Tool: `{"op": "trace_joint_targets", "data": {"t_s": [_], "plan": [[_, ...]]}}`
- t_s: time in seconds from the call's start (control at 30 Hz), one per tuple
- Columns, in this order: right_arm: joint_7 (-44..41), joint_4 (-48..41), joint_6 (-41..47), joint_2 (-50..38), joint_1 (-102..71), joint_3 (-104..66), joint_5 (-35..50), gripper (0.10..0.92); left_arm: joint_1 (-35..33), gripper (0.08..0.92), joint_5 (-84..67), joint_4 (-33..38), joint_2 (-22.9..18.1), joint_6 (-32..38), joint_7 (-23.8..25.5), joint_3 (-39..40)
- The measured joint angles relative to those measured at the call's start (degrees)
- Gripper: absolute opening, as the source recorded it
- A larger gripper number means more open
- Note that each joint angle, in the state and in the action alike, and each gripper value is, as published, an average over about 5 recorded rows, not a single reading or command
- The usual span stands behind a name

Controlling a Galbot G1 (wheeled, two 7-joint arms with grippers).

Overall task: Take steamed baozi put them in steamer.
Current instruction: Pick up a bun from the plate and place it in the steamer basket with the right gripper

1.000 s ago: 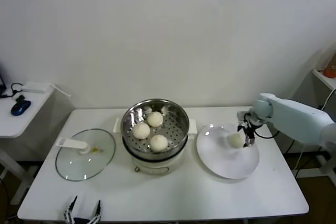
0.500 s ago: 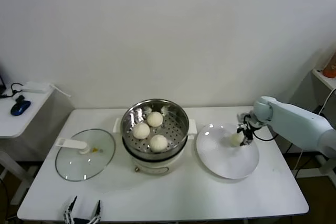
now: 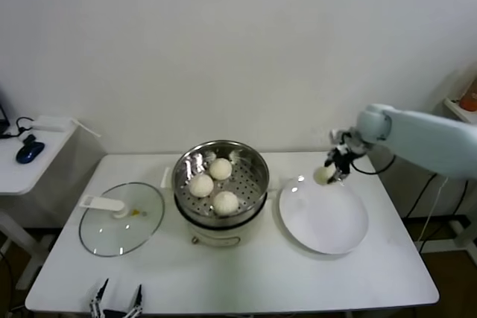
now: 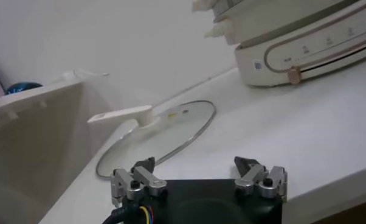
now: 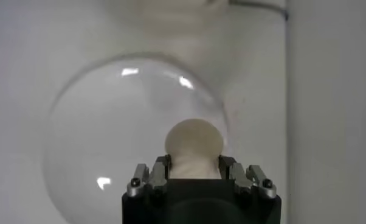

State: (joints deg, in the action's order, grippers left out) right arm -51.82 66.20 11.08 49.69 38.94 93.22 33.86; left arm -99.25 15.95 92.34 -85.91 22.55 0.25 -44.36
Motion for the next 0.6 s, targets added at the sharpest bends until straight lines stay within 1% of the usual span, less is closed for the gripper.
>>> {"op": "trace_joint_targets", "data": {"t_s": [0.2, 0.33, 0.47, 0.6], "plan": [[3.6, 10.0, 5.2, 2.1, 12.0, 5.4, 12.8, 0.548, 0.4, 0.823, -0.5, -0.1, 0.5, -0.1, 0.0, 0.5], [7.0, 14.6, 9.8, 4.3, 15.8, 5.7, 19.8, 0.574, 0.8, 0.823, -0.7, 0.1, 0.8, -0.4, 0.2, 0.7], [9.9, 16.7, 13.7, 7.2, 16.4, 4.3, 24.0, 0.594, 1.0, 0.823, -1.0, 0.3, 0.8, -0.7, 0.3, 0.5], [11.8, 16.9, 16.5, 10.1, 14.3, 2.2, 25.4, 0.594, 0.9, 0.823, -1.3, 0.3, 0.6, -0.7, 0.3, 0.2]]}}
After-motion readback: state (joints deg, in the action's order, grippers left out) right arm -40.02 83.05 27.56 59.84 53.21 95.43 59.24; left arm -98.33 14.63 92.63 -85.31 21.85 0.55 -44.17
